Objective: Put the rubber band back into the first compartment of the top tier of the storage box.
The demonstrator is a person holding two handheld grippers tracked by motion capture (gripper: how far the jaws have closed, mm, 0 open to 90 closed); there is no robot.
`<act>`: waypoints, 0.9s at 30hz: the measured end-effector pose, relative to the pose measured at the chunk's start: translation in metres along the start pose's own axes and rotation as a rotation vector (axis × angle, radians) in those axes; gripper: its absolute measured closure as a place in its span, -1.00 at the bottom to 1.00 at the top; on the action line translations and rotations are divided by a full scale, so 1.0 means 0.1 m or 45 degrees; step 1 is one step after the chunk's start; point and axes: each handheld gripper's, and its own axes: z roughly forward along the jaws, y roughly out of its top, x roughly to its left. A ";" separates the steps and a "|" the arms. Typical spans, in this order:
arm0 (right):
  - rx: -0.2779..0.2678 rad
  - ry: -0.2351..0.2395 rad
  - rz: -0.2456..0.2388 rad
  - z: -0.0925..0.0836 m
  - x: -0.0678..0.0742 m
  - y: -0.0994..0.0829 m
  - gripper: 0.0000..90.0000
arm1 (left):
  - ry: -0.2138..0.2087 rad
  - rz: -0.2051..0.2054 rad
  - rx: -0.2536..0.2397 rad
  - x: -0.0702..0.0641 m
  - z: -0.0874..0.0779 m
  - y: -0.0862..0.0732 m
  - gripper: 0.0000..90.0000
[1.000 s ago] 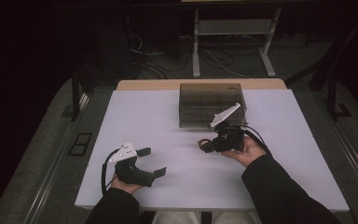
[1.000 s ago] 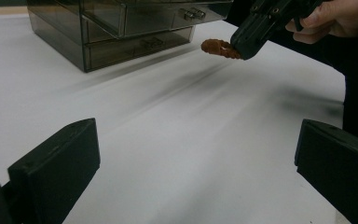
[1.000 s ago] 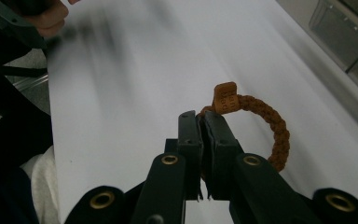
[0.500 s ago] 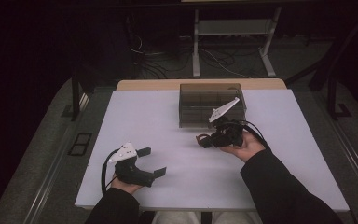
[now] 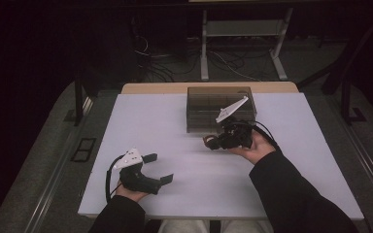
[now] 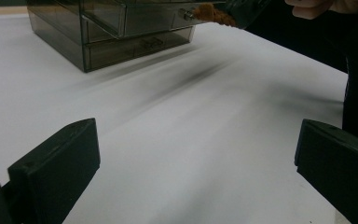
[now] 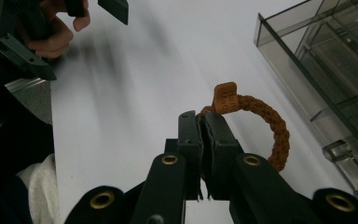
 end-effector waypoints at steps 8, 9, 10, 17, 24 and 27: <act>-0.010 -0.013 -0.017 -0.05 -0.01 0.09 0.89 | 0.000 -0.001 -0.002 0.00 0.00 0.00 -1.00; -0.010 -0.014 -0.013 -0.06 -0.01 0.10 0.89 | -0.001 0.001 -0.002 0.00 0.00 0.00 -1.00; -0.009 -0.015 -0.018 -0.06 -0.02 0.11 0.89 | -0.001 0.000 -0.002 0.00 0.00 0.00 -1.00; -0.011 -0.031 -0.030 -0.11 -0.04 0.20 0.89 | -0.003 -0.005 -0.003 0.00 0.00 0.00 -1.00; -0.015 -0.039 -0.051 -0.15 -0.04 0.32 0.89 | -0.003 -0.004 -0.004 0.00 0.00 0.00 -1.00; -0.016 -0.050 -0.072 -0.17 -0.06 0.37 0.89 | -0.003 -0.005 -0.004 0.00 0.00 0.00 -1.00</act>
